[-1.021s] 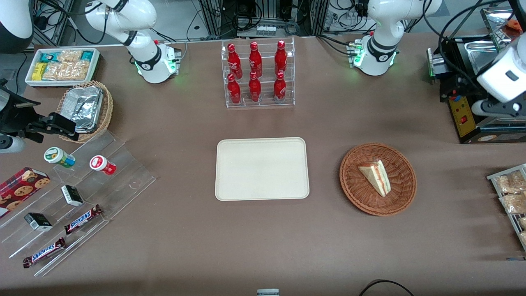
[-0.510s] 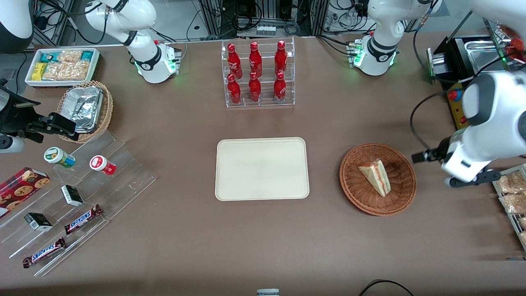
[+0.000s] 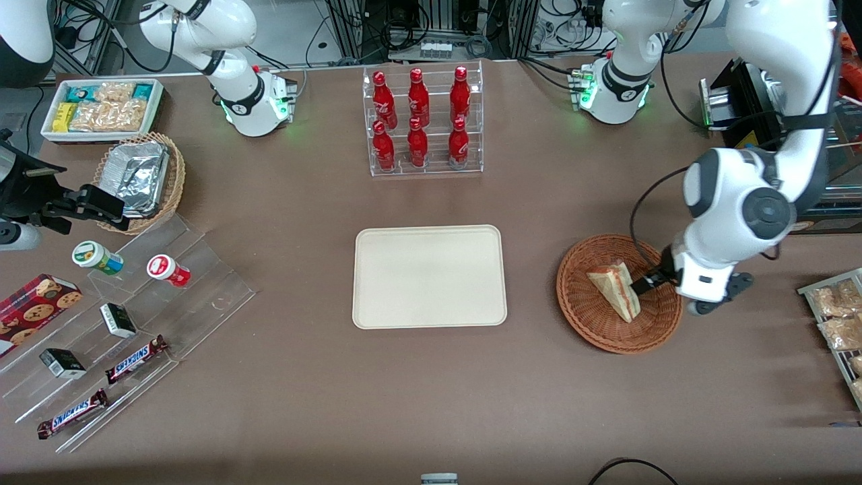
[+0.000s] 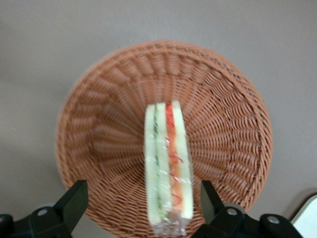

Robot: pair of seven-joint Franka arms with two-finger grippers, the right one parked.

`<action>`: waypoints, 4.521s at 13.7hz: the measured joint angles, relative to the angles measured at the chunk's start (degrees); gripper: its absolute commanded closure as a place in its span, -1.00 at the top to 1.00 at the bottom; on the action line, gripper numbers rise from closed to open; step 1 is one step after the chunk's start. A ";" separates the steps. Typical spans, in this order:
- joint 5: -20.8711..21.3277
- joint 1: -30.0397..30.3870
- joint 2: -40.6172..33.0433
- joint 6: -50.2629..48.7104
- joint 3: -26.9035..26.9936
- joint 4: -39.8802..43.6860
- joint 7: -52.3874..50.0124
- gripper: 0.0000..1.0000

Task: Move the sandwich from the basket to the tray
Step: 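Lower the left gripper and close it on the sandwich, then lift the sandwich and carry it over the white tray, then lower the sandwich onto the tray and open the left gripper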

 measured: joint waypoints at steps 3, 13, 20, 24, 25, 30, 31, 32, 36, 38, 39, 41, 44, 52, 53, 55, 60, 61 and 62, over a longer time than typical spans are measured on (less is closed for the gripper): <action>0.00 -1.58 -0.06 4.89 -0.03 -3.92 -1.51 1.00; 1.44 -3.08 1.26 9.57 0.03 -7.45 -2.76 0.95; 2.19 -3.07 3.08 10.45 0.11 -7.26 -4.40 -1.00; 2.62 -3.07 2.61 7.01 0.13 -5.33 -4.56 -1.00; 2.92 -3.07 1.94 3.16 0.10 -4.04 -4.56 -1.00; 3.68 -6.00 -3.77 -14.90 -2.54 4.92 -4.64 -1.00; 3.69 -7.87 -4.15 -17.68 -3.59 6.77 -4.73 -1.00; 3.69 -10.34 -4.18 -20.18 -4.61 8.68 -5.25 -1.00; 3.66 -21.48 -2.91 -22.68 -5.97 13.84 -11.07 -1.00; 3.66 -26.14 0.64 -22.51 -6.01 17.48 -13.05 -1.00; 3.69 -28.31 3.24 -22.20 -6.02 19.85 -13.94 -1.00; 3.71 -31.88 9.26 -20.71 -5.99 24.62 -15.08 -1.00; 4.16 -36.23 18.18 -16.84 -5.85 30.89 -17.26 -1.00; 10.50 -38.88 28.35 -7.91 -5.81 33.39 -22.26 -1.00; 10.82 -39.16 28.98 -7.21 -5.80 33.50 -22.85 -1.00; 11.26 -39.66 29.88 -6.99 -5.80 34.09 -23.24 -0.79; 11.97 -39.81 30.20 -7.07 -5.59 35.09 -23.41 0.98; 12.00 -39.81 30.18 -7.38 -5.53 35.52 -23.45 0.98; 12.00 -39.78 29.96 -7.82 -5.44 36.14 -23.57 0.98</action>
